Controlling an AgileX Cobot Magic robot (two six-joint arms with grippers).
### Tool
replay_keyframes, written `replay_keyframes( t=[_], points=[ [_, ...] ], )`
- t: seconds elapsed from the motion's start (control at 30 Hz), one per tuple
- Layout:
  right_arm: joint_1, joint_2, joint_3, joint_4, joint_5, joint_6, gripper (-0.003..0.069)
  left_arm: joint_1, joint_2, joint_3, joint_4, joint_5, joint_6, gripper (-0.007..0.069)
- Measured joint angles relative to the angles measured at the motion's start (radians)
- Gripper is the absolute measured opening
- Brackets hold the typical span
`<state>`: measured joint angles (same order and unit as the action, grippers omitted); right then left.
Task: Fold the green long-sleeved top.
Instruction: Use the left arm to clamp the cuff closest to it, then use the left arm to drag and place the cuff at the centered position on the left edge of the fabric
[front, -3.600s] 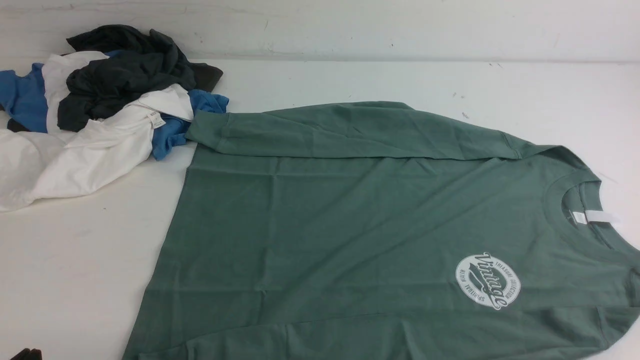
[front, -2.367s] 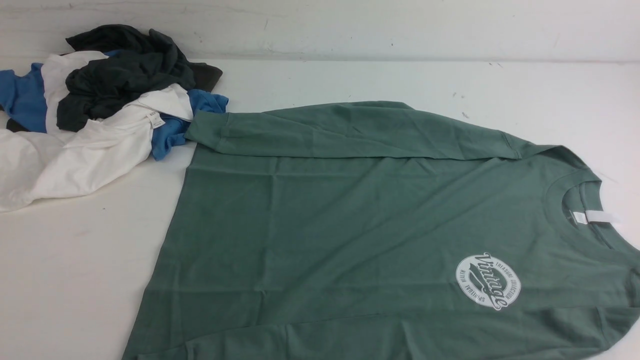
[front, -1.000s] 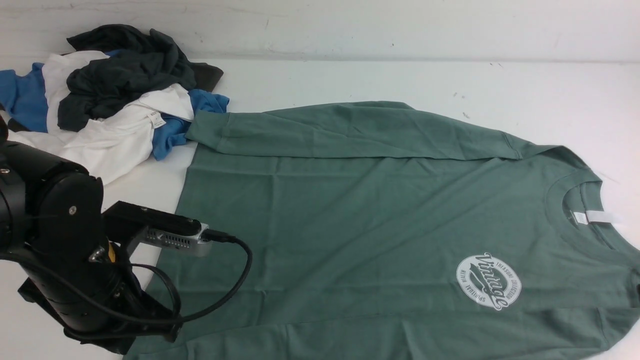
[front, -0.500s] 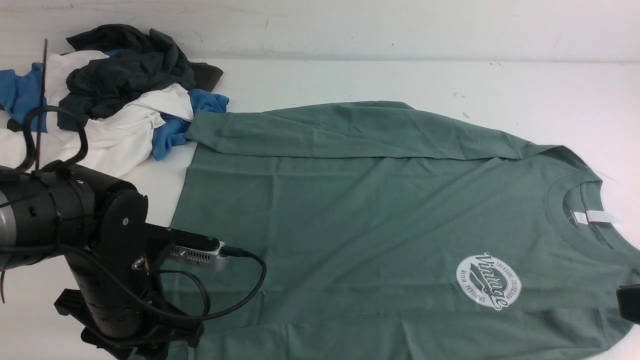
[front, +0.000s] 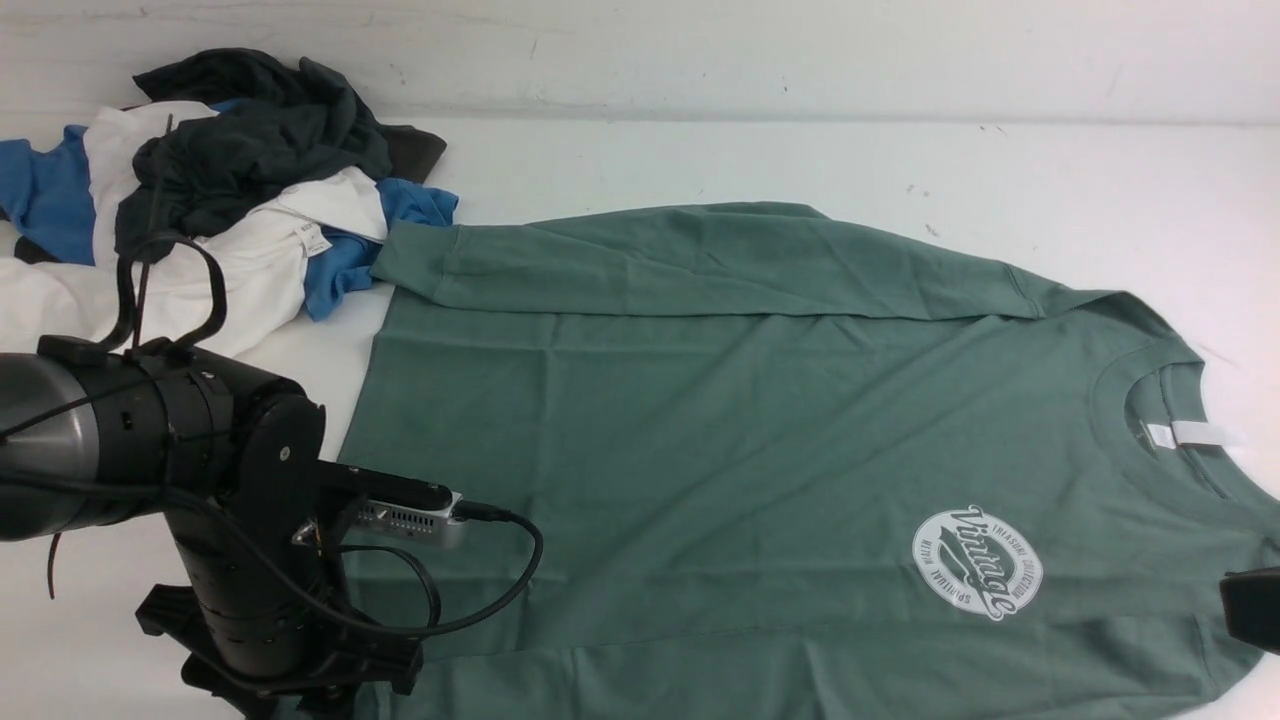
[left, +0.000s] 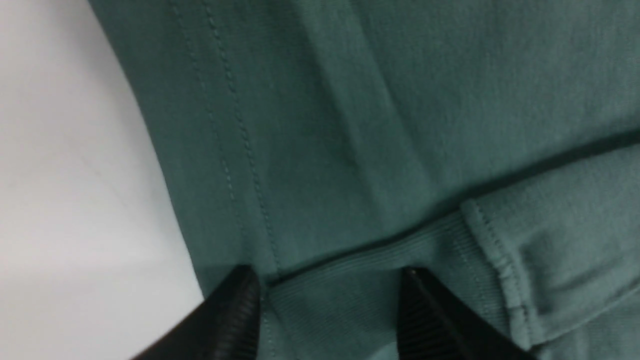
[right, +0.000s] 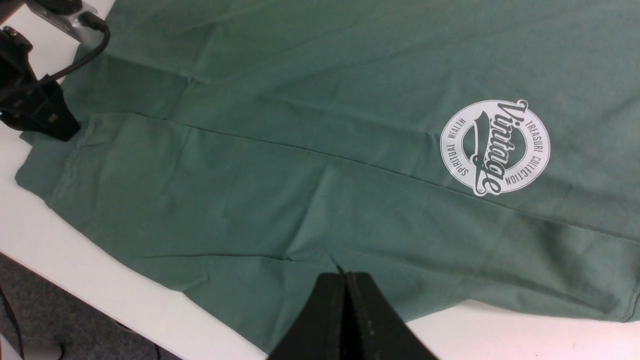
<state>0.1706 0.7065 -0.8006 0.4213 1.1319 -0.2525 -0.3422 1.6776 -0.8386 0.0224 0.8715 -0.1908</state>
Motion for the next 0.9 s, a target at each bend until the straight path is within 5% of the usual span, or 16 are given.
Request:
replay_keyframes(
  t=[0.13, 0.3, 0.37, 0.67, 0.9],
  points=[
    [0.000, 0.000, 0.000, 0.000, 0.000, 0.000, -0.0015, 0.000, 0.000, 0.000, -0.007, 0.000, 0.000, 0.0294],
    [0.000, 0.000, 0.000, 0.000, 0.000, -0.002, -0.0015, 0.000, -0.020, 0.000, -0.009, 0.015, 0.001, 0.0047],
    [0.000, 0.000, 0.000, 0.000, 0.000, -0.003, -0.0015, 0.000, -0.042, 0.001, -0.009, 0.021, 0.001, 0.0015],
    [0.000, 0.000, 0.000, 0.000, -0.002, -0.003, -0.0015, 0.000, -0.212, -0.064, -0.009, 0.130, 0.002, 0.0009],
    [0.000, 0.000, 0.000, 0.000, -0.046, -0.003, -0.0015, 0.000, -0.290, -0.422, -0.022, 0.270, 0.029, 0.0009]
  ],
)
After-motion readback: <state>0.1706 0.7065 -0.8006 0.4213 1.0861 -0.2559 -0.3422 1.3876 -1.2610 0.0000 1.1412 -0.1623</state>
